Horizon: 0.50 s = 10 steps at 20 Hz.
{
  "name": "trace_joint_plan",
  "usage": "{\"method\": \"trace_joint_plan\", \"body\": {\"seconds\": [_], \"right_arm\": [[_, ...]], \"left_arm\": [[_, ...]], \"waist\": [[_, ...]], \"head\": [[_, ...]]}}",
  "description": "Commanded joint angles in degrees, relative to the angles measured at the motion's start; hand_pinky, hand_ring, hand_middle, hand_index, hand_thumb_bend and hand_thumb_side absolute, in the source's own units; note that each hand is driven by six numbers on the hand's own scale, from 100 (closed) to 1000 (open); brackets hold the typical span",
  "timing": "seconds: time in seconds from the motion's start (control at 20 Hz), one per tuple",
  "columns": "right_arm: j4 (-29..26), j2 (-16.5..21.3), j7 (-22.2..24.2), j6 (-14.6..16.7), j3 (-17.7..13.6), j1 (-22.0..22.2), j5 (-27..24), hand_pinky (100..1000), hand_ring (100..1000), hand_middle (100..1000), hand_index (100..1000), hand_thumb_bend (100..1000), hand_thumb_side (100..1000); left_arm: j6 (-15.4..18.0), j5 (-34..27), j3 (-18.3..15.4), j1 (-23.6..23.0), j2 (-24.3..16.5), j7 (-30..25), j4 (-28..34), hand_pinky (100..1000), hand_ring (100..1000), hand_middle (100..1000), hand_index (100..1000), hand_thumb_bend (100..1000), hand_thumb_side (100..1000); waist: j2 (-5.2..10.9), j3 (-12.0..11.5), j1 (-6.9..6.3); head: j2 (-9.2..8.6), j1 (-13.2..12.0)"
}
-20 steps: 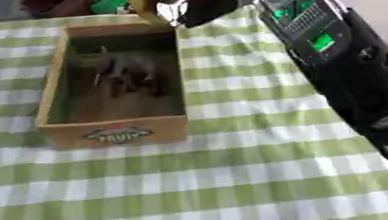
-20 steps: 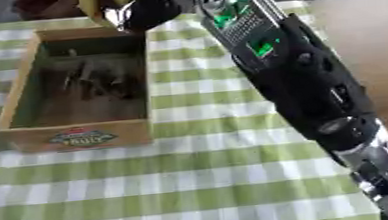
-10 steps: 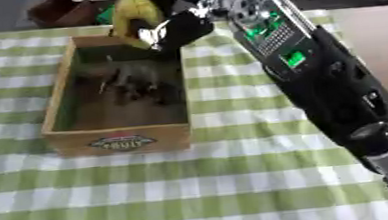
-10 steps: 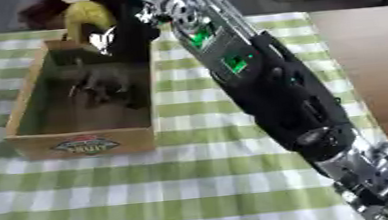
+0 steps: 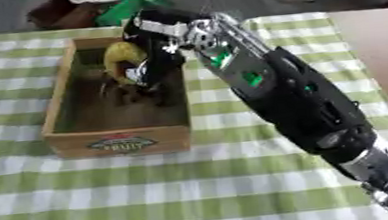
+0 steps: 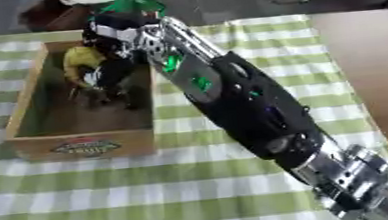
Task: Pick up objects on the table and place them in the box.
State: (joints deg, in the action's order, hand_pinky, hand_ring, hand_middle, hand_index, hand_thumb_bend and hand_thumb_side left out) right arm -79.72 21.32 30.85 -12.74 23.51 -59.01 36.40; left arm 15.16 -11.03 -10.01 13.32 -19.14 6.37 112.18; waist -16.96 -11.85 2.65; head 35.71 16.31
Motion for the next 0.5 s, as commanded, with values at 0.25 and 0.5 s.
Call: {"method": "trace_joint_plan", "body": {"seconds": [0.25,0.5], "right_arm": [[2.3,-0.2,0.6,2.0,0.5,-1.6,1.8,642,584,356,522,100,284],[7.7,-2.7,3.9,2.9,0.1,-4.2,3.6,654,636,404,567,100,263]], "left_arm": [[0.0,-0.1,0.0,0.7,-0.9,-0.1,0.8,473,568,623,742,100,853],[-0.1,-0.2,0.2,0.8,-1.0,-0.3,0.8,472,568,623,741,100,853]], "waist": [[1.05,-0.1,-0.21],[1.12,-0.5,-0.13]], "head": [[-0.38,0.2],[0.74,0.7]]}}
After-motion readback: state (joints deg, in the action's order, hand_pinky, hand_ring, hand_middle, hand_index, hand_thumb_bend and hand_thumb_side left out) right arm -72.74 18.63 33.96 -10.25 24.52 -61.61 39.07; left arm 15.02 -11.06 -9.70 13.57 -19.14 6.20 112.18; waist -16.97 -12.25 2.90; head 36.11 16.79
